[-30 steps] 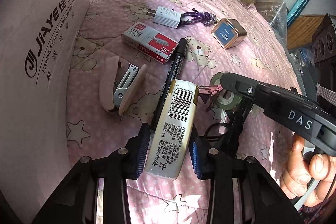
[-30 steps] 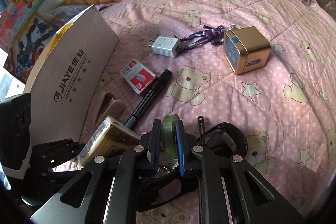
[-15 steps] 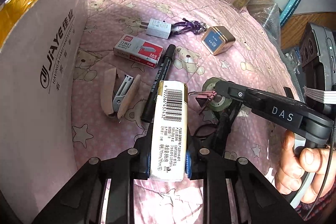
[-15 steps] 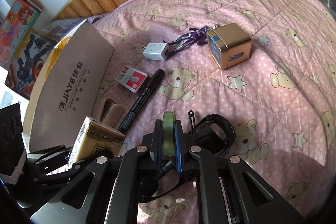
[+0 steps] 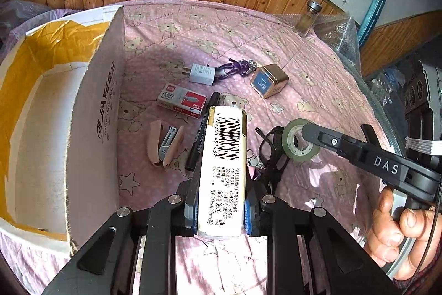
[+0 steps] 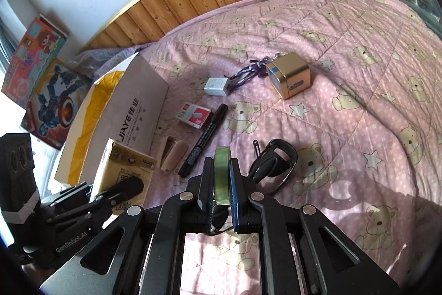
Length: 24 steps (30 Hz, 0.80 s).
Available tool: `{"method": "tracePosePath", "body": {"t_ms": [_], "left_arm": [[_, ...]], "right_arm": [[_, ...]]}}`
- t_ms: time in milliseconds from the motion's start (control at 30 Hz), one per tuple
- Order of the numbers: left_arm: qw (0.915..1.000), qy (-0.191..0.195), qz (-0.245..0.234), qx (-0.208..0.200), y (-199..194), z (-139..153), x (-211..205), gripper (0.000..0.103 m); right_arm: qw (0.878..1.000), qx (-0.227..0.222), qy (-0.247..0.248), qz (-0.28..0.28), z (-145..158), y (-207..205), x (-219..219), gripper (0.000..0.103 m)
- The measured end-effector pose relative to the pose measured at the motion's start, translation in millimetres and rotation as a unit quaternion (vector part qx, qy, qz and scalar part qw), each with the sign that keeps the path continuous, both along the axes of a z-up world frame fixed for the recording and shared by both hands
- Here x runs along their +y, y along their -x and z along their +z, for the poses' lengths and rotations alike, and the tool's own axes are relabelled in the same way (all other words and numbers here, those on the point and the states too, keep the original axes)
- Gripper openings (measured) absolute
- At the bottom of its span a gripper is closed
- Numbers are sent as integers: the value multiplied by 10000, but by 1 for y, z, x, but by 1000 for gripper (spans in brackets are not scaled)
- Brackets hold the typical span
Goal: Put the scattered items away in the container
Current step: 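Carry the cream box and green tape roll over the white box with both tools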
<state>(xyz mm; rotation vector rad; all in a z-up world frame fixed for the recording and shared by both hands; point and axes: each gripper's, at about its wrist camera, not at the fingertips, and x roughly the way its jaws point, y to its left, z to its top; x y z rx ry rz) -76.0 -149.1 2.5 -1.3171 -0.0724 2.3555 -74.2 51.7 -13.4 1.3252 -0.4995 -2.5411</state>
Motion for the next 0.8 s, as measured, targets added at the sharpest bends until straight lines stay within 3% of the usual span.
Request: {"method": "tracePosePath", "body": {"t_ms": [300, 800], "left_arm": [[9985, 300, 258, 371, -20, 24, -13, 24], [9948, 62, 568, 842, -55, 63, -52, 24]], "right_arm": [[9993, 200, -54, 307, 15, -32, -29, 11], [9936, 653, -287, 872, 55, -66, -89, 11]]}}
